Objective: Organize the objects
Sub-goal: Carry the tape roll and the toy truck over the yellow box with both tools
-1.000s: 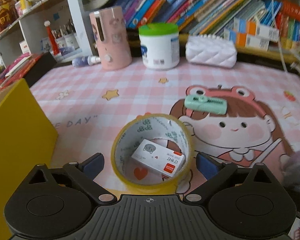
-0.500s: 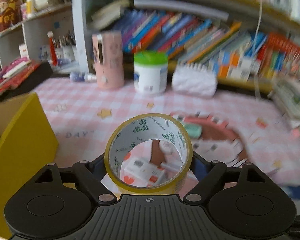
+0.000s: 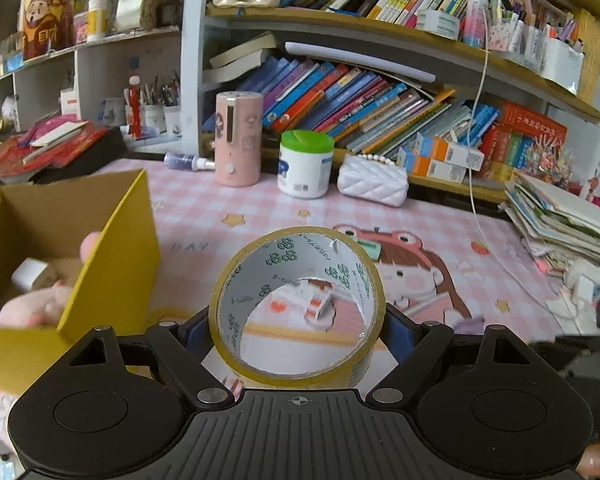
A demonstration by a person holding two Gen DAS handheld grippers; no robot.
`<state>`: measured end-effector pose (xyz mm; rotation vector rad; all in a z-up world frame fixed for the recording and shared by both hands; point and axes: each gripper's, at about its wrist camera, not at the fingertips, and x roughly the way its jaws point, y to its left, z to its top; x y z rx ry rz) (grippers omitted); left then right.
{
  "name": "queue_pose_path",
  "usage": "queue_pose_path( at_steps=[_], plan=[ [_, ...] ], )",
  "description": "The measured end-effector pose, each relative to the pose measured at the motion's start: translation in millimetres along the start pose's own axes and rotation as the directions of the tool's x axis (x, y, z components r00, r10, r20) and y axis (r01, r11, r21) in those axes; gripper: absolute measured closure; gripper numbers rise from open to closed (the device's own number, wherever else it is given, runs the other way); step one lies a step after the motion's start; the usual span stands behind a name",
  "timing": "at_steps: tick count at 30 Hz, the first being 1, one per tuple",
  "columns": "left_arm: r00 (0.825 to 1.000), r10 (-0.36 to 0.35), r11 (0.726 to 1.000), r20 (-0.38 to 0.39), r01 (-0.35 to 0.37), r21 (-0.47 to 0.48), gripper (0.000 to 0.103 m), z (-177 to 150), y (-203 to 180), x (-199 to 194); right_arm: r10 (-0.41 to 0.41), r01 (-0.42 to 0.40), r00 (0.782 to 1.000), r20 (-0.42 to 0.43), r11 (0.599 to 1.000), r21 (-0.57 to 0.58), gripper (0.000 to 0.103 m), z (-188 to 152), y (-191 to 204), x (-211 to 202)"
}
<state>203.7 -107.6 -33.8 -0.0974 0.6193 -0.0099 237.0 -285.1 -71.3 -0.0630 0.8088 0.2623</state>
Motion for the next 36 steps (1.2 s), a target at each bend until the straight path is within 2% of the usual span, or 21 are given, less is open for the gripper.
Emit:
queue_pose_path(
  at_steps=[13,24,36],
  plan=[
    [0.996,-0.002,1.000,0.084,0.004,-0.026,0.019,-22.3,59.1,-75.7,-0.008,0.010,0.998,0.057,0.999,-0.031,0.050,-19.5,74.8,-46.5],
    [0.997,0.064,0.995,0.032,-0.062,-0.082,0.019,-61.3,126.5,-126.2,0.054,-0.046,0.997,0.063,0.992,-0.118,0.050,-48.9,164.3,-79.4],
    [0.991,0.126,0.986,0.051,-0.120,-0.112,0.019,-84.5,182.9,-172.5,0.120,-0.105,0.990,0.081,0.980,-0.167,0.050,-70.4,238.5,-96.4]
  ],
)
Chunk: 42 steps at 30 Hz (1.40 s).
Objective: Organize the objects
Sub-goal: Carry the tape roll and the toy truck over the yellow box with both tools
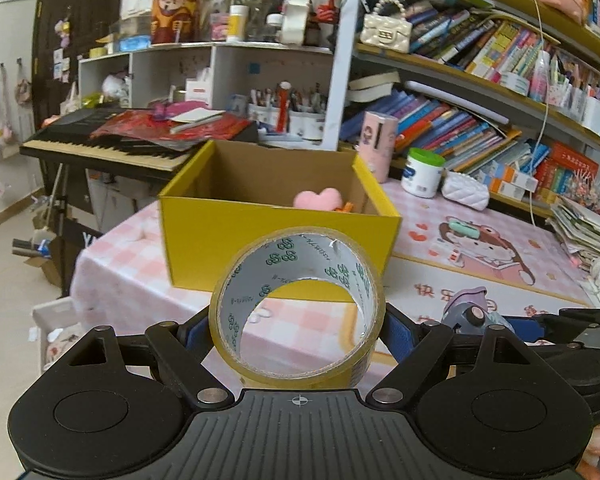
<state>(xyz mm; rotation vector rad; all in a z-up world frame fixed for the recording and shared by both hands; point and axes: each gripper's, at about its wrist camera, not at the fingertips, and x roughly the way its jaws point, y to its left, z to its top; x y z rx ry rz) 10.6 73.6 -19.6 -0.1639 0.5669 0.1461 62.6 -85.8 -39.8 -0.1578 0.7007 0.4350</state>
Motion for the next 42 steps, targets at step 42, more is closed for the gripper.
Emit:
queue_pose_path(
  at_steps=[42],
  plan=[
    [0.987,0.104,0.991,0.124,-0.113,0.068,0.019,105.3,42.1,109.3,0.039,-0.033,0.985,0.168,0.999,-0.040,0.050,162.1,14.7,108.8]
  ],
)
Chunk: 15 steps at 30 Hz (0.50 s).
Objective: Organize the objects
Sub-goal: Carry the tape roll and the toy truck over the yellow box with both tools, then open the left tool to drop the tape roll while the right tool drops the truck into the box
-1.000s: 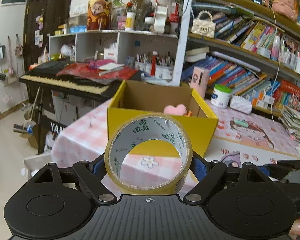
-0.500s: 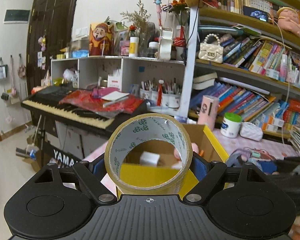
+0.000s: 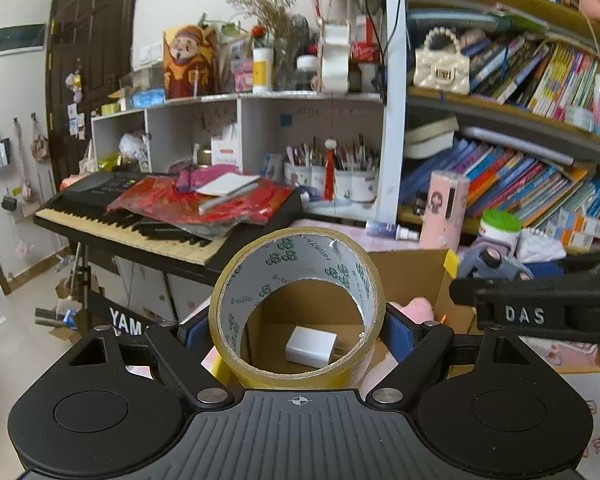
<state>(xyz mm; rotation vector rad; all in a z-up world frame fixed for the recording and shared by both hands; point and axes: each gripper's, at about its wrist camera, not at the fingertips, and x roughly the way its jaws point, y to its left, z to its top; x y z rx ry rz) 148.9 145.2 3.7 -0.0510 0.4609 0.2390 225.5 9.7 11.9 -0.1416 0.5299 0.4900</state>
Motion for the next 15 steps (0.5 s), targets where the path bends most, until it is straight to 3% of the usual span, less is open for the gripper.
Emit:
queue_pose_path(
  at_steps=[8,15],
  plan=[
    [0.995,0.015,0.997,-0.099,-0.008,0.073,0.019,-9.4,-18.3,37.4,0.008,-0.010,0.998,-0.067,0.999,-0.038,0.050,4.0,-10.4,50.1],
    [0.986,0.017,0.997,-0.165,-0.004,0.079,0.018,-14.5,-23.3,55.9,0.036,-0.045,0.993,-0.114,0.996,-0.078,0.050,5.9,-7.5,78.6]
  ],
)
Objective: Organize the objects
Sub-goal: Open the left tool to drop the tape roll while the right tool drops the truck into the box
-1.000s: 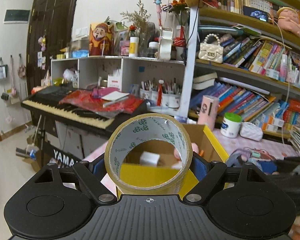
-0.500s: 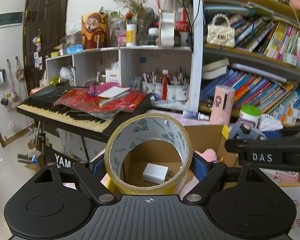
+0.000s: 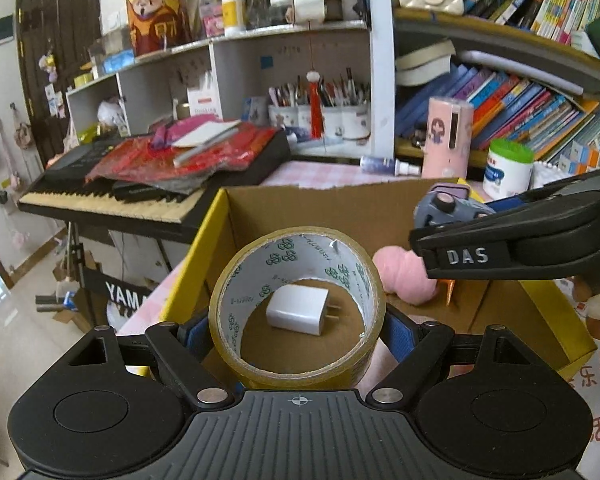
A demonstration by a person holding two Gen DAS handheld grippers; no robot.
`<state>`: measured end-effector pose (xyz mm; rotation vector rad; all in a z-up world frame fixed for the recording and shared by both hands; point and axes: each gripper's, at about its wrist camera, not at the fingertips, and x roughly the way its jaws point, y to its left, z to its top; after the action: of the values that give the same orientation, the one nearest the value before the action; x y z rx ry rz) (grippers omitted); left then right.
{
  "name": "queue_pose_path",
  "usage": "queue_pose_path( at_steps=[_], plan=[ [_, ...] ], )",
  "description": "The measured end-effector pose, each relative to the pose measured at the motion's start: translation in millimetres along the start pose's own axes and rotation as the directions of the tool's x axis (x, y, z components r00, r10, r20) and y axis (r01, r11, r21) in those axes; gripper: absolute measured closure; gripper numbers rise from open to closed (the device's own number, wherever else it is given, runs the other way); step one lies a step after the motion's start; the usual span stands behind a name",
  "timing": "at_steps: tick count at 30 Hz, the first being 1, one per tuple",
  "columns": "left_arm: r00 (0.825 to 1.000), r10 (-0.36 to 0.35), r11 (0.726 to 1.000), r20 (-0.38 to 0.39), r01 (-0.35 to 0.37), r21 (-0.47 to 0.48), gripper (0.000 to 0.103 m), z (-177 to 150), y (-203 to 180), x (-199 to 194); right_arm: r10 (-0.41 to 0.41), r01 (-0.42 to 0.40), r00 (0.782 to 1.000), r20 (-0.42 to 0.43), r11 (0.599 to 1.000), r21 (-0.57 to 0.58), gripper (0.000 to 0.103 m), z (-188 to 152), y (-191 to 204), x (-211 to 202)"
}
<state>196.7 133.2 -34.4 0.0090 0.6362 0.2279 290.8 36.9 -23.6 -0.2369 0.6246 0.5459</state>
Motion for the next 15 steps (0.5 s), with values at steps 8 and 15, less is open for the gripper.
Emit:
queue_pose_path(
  at_steps=[8,15],
  plan=[
    [1.000,0.002,1.000,-0.015,-0.002,-0.005,0.017,-3.3,-1.9,5.5,0.037,-0.041,0.997,-0.070,0.998,-0.049,0.050,0.4,6.0,20.5],
    [1.000,0.024,1.000,0.009,-0.024,-0.017,0.016,-0.5,0.8,-0.7,0.056,-0.069,0.989,-0.139,0.993,-0.095,0.050,2.6,13.0,30.2]
  ],
)
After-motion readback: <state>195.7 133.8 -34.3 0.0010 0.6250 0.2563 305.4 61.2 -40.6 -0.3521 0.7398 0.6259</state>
